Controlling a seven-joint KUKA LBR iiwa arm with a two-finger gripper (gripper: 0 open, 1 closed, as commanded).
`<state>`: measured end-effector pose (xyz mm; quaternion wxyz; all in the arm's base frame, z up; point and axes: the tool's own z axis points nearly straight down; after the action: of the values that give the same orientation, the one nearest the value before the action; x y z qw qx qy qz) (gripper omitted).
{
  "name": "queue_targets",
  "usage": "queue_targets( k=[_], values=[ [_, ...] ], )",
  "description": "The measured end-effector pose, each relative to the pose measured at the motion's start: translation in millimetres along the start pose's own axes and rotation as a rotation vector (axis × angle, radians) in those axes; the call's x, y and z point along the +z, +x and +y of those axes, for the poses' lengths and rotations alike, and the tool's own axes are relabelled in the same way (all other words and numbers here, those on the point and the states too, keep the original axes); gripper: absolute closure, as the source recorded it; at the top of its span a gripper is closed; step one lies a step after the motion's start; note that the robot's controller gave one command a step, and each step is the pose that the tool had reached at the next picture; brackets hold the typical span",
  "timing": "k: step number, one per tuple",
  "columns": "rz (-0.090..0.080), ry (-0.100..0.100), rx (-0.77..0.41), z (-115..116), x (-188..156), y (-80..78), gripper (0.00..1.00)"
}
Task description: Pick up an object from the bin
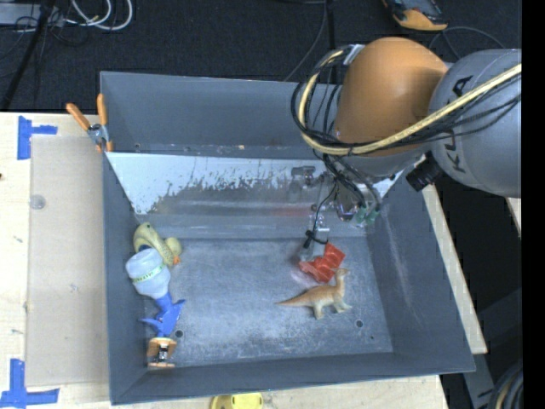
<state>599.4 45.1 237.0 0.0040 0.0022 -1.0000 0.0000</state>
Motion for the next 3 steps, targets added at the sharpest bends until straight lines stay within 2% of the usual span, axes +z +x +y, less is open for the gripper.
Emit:
queue_targets(
  k=[1, 2, 3],
  values=[
    [-0.007, 0.000, 0.001, -0.2, -5.0, -0.9, 0.00],
    [-0.009, 0.000, -0.071, -40.8, 66.2, -2.2, 0.00],
    [0.002, -0.002, -0.191, -77.3, 80.0, 33.1, 0.00]
  ],
)
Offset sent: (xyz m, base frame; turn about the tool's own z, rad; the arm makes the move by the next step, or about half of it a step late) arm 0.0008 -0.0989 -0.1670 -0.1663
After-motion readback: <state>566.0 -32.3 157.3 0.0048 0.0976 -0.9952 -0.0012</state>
